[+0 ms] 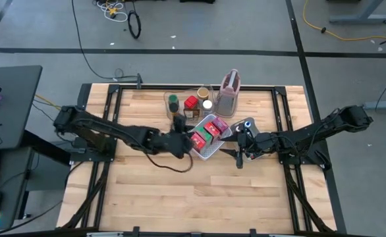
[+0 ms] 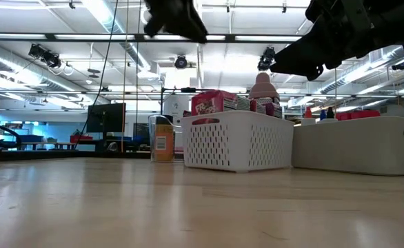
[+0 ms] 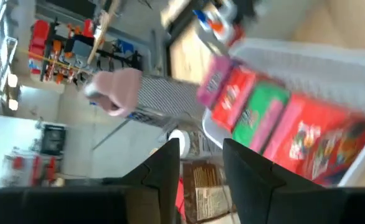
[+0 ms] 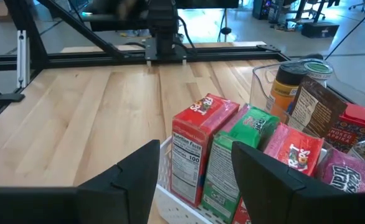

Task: Pick & Place Kitchen Items
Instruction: Return to Home Position

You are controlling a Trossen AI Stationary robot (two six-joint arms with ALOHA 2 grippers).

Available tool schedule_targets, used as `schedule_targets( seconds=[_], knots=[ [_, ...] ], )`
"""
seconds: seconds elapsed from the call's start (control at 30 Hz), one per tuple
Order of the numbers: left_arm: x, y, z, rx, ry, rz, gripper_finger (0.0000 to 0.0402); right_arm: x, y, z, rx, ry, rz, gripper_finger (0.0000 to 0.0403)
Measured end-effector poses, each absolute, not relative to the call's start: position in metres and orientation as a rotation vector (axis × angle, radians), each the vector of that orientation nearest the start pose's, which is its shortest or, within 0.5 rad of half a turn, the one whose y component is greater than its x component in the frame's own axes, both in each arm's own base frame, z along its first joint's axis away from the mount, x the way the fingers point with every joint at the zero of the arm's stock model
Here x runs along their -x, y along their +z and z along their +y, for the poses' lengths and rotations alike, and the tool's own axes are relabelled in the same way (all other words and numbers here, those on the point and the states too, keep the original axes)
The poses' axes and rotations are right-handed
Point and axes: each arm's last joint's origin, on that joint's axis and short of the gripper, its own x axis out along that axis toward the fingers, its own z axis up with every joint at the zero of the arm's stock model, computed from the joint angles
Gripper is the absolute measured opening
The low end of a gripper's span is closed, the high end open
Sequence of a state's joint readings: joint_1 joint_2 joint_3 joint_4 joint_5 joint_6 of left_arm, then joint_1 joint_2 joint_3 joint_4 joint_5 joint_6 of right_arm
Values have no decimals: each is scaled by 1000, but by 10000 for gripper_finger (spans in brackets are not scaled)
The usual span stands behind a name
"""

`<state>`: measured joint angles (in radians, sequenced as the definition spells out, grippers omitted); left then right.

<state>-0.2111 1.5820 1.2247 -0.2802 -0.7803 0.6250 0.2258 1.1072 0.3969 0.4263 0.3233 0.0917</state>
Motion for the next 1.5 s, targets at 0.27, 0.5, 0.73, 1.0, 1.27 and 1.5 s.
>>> schedule_targets(
  seconds=[0.27, 0.5, 0.73, 1.0, 1.27, 1.5],
  knots=[
    [-286, 363, -35, -572, 355, 442, 132, -215, 199, 40, -14, -109, 268, 210],
    [-233, 402, -19, -399, 379, 310, 132, -215, 199, 40, -14, -109, 268, 210],
    [-188, 415, -8, -259, 389, 271, 132, -215, 199, 40, -15, -109, 264, 210],
    [-146, 384, -2, -178, 416, 218, 132, -215, 199, 40, -15, -109, 264, 210],
    [-119, 319, 2, -59, 486, 182, 132, -215, 199, 40, -16, -109, 262, 210],
    [-104, 275, 5, 4, 517, 103, 132, -215, 199, 40, -16, -109, 261, 210]
  ],
)
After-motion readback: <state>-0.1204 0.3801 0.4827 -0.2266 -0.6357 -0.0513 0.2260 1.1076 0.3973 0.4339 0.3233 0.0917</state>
